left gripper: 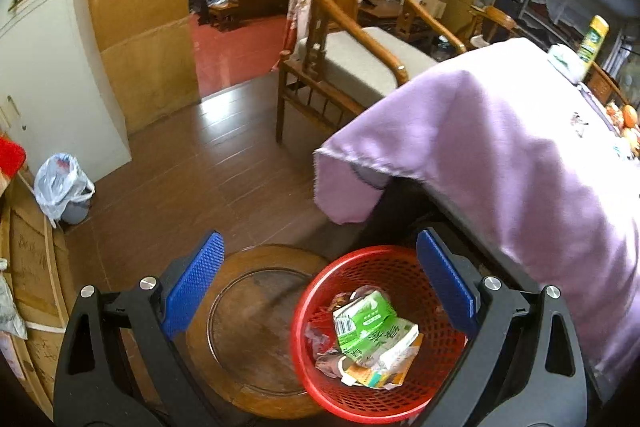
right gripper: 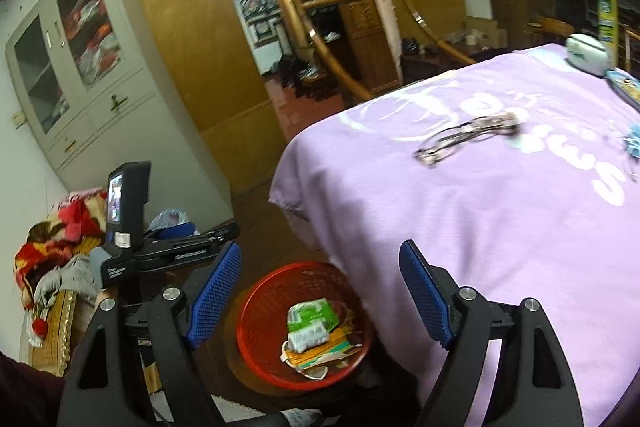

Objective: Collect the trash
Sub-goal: 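Bring both open tools back over the table toward the blue mask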

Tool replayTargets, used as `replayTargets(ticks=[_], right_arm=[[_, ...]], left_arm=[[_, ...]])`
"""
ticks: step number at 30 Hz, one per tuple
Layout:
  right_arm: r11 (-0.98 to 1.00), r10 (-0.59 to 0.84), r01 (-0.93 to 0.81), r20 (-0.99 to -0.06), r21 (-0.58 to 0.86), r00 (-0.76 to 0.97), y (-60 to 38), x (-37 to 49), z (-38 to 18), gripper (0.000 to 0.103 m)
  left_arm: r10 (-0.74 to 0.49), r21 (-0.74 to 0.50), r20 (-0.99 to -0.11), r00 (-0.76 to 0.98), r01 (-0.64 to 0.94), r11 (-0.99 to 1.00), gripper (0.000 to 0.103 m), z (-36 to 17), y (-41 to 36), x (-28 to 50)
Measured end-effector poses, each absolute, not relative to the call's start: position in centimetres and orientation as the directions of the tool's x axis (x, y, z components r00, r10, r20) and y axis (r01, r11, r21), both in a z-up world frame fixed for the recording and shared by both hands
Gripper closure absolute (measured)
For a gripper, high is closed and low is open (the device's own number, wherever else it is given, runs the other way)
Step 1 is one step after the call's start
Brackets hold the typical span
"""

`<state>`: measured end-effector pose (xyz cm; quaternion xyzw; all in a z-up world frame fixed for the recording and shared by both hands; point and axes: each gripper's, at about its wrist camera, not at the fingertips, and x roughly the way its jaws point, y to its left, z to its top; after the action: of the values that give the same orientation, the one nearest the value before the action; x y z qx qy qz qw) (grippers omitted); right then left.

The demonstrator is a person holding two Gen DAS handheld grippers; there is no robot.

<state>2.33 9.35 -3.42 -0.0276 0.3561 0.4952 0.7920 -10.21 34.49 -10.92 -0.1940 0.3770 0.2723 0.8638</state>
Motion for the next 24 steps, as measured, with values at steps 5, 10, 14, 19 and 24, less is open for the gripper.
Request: replayTargets(ticks=[5,10,14,19,24], right_arm=[[0.566,0.764,-0.762,-0.548,0.316,0.34,4.7,3.5,-2.2,0.023],[0.633,0.743,-0.704,-0.508,0.322,0.436,-0.7,4.4,-1.2,0.022],[0.706,0.694,-0.633,-0.492,0.319,0.526,-5.8,5.4,-0.8,0.021],[0.812,0.58,-0.495,-0.515,0.308,0.632,-12.2,8.1,-0.8,0.021],[0.886,0.463,-0.384,-0.553,0.261,0.693,-16.7,12.6,-1.0,0.021]], left_arm=[[0.311,-0.104,-0.729,0.609,-0.549,0.83,0.01,-8.5,30.7,-9.2],[0.244,-0.107,-0.719,0.651,-0.451,0.886,0.009,-6.7,26.8,-6.9],[0.171,-0.094,-0.712,0.681,-0.334,0.938,0.008,-5.2,22.3,-3.5],[0.1,-0.037,-0.713,0.694,-0.179,0.983,0.008,-4.3,16.4,1.3],[0.022,-0.001,-0.731,0.682,-0.033,0.999,0.008,-3.5,10.5,7.8]])
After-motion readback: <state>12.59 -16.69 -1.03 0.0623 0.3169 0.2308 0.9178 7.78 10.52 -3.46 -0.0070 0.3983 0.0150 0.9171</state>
